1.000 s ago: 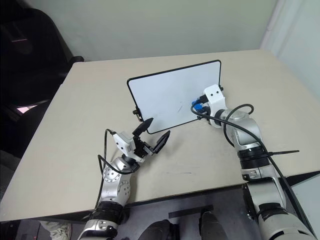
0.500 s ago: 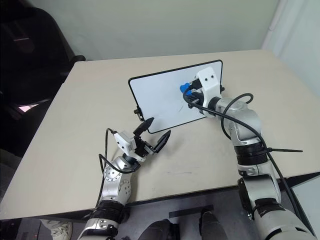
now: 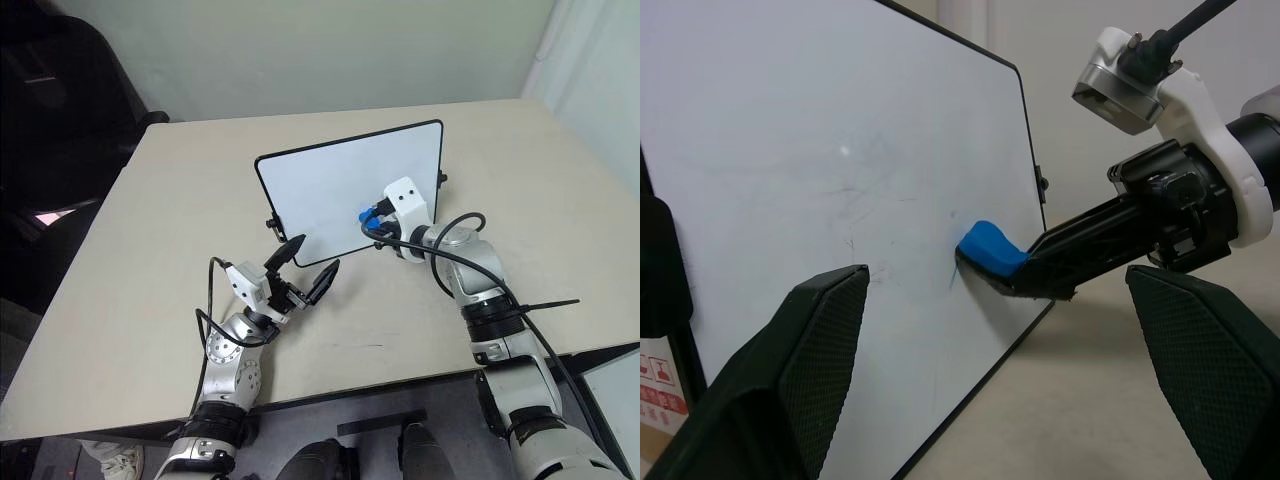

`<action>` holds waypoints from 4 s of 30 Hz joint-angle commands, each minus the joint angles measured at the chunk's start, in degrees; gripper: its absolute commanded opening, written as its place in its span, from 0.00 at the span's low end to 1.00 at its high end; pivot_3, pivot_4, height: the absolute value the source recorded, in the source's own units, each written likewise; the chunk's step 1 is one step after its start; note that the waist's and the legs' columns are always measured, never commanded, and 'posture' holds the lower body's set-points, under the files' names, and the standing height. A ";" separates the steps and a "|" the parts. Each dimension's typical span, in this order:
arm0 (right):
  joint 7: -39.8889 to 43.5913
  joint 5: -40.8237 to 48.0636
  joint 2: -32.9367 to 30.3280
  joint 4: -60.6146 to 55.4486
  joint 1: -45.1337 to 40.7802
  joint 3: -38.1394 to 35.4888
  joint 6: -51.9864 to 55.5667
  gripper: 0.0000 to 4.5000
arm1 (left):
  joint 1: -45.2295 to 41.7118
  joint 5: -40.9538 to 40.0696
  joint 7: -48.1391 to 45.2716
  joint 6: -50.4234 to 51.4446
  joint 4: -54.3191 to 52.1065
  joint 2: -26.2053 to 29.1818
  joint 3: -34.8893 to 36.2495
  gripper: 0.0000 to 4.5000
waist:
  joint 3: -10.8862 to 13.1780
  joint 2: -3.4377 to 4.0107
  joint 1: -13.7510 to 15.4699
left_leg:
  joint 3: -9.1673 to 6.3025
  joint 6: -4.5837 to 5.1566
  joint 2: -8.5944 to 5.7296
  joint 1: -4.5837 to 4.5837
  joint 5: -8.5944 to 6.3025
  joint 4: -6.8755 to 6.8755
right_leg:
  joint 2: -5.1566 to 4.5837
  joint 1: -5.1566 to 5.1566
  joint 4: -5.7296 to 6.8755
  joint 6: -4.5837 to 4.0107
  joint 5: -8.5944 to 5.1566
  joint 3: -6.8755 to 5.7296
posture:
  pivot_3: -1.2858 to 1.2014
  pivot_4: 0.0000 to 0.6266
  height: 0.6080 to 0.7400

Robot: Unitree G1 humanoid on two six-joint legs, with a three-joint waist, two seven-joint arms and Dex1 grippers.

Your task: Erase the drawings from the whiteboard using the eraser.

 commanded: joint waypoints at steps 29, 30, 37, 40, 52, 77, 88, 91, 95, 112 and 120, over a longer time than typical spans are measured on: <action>-1.80 -3.45 5.12 5.79 -3.59 2.48 -0.01 0.10 | 1.28 -0.13 0.17 -1.02 -1.11 -0.64 -0.81 1.00 | -0.02 -0.05 -0.23 | 0.00 -0.05 0.00 -0.06 0.08 0.03 | 0.00 -0.06 0.04 -0.07 0.06 0.00 | 0.52 0.24 0.90; -1.65 -3.48 4.99 5.70 -3.74 2.40 -0.10 0.10 | 1.25 -0.07 0.25 -1.04 -1.11 -0.68 -0.82 1.00 | -0.02 -0.05 -0.23 | 0.00 -0.04 0.00 -0.06 0.08 0.04 | 0.01 -0.06 0.04 -0.08 0.07 0.00 | 0.52 0.24 0.90; -3.09 -3.08 3.46 7.29 -7.42 -1.54 -2.11 0.10 | 1.03 -0.19 0.40 -0.90 -1.00 -0.51 -0.54 1.00 | -0.01 -0.07 -0.22 | 0.00 -0.06 0.00 -0.11 0.15 0.05 | 0.01 -0.08 0.04 -0.14 0.15 0.00 | 0.52 0.24 0.90; -3.96 -3.31 2.90 7.80 -8.26 -2.45 -1.99 0.10 | 0.94 -0.23 0.38 -0.84 -0.88 -0.52 -0.53 1.00 | 0.00 -0.08 -0.22 | 0.00 -0.07 0.00 -0.11 0.20 0.05 | 0.00 -0.08 0.04 -0.17 0.20 0.01 | 0.52 0.24 0.90; -4.14 -2.89 2.21 3.46 -8.84 -3.67 -1.11 0.10 | -0.14 -0.34 -0.13 -1.05 0.67 -0.56 -0.47 1.00 | 0.03 -0.13 -0.20 | 0.00 0.08 0.01 -0.15 0.40 0.04 | 0.01 -0.12 0.05 -0.30 0.53 0.01 | 0.52 0.24 0.90; -3.57 -5.10 3.22 11.28 -8.92 -1.71 1.38 0.10 | -1.19 -0.59 -0.23 -1.76 1.53 -0.34 -0.24 1.00 | 0.03 -0.13 -0.10 | 0.00 0.33 0.00 -0.18 0.47 0.04 | 0.00 -0.10 -0.03 -0.31 0.78 0.00 | 0.52 0.24 0.90; -10.50 -6.05 -4.24 11.92 -9.28 -9.00 2.70 0.10 | -1.57 -0.97 -1.17 -1.16 1.95 -0.66 -0.55 1.00 | 0.04 -0.14 0.24 | 0.00 0.35 -0.02 -0.26 0.51 0.04 | -0.05 -0.10 -0.10 -0.26 0.82 0.00 | 0.52 0.24 0.90; -10.88 -5.52 -6.32 9.79 -8.53 -10.92 3.85 0.10 | -1.59 -0.89 -1.29 -1.02 1.93 -0.90 -0.65 1.00 | 0.04 -0.14 0.26 | 0.00 0.35 0.00 -0.27 0.50 0.00 | -0.05 -0.12 -0.09 -0.25 0.82 -0.01 | 0.52 0.24 0.90; -8.98 -4.04 -8.84 1.99 -5.79 -12.02 8.14 0.10 | -1.57 -0.90 -1.51 -0.76 1.97 -1.14 -0.75 1.00 | 0.05 -0.12 0.41 | 0.00 0.34 0.02 -0.32 0.50 -0.06 | -0.04 -0.18 -0.09 -0.24 0.81 -0.05 | 0.52 0.24 0.90; -5.65 2.33 -21.40 -22.04 19.50 -17.08 23.10 0.17 | -1.39 -1.36 -2.29 -0.40 2.69 -0.99 -0.90 1.00 | 0.07 -0.07 1.07 | 0.00 0.17 -0.03 -0.24 0.58 -0.02 | -0.11 0.00 -0.18 0.07 0.60 -0.05 | 0.52 0.24 0.90; -6.54 3.46 -19.09 -25.78 23.71 -25.01 10.39 0.77 | -3.36 -1.41 -3.80 -0.17 5.31 -1.33 -1.20 1.00 | 0.07 -0.08 1.21 | 0.00 0.78 -0.05 -0.21 0.38 0.01 | -0.10 0.07 -0.22 0.24 0.74 -0.03 | 0.52 0.24 0.90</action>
